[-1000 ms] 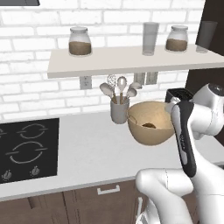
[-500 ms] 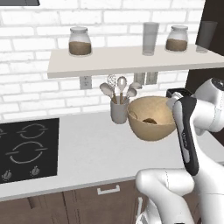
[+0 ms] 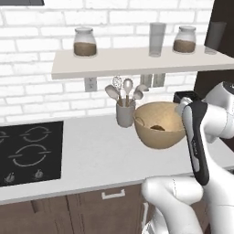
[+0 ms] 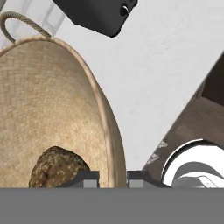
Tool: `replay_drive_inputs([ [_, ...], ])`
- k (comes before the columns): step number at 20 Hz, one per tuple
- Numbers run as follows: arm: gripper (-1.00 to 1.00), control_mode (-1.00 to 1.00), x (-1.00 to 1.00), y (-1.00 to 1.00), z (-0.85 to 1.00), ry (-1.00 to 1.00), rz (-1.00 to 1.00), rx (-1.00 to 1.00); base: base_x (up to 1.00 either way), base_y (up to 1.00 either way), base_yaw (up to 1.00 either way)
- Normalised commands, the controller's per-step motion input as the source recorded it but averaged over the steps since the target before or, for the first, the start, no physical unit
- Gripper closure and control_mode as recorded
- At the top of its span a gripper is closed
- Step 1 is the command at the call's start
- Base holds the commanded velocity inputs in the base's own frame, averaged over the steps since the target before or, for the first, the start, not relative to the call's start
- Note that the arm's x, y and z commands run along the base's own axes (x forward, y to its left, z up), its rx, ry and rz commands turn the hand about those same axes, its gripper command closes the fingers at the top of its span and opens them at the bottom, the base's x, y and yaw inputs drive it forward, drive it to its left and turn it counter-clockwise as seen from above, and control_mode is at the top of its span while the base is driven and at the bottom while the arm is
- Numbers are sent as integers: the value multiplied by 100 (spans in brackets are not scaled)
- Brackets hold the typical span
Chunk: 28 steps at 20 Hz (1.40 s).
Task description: Open the cabinet, pick up the bread from the cabinet and place it in the basket. Then move the basket to the dining counter.
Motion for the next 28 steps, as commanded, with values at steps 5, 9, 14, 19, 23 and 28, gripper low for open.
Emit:
replay_drive_inputs([
  [5, 100, 100, 0, 0, 0, 0, 0, 0, -69, 45, 62],
  [9, 100, 100, 0, 0, 0, 0, 0, 0, -25, 27, 100],
  [14, 100, 100, 0, 0, 0, 0, 0, 0, -19, 5, 100],
  [19, 100, 100, 0, 0, 0, 0, 0, 0, -15, 1, 100],
  [23, 100, 100, 0, 0, 0, 0, 0, 0, -14, 16, 100],
  [28, 100, 100, 0, 0, 0, 0, 0, 0, -5, 30, 99],
])
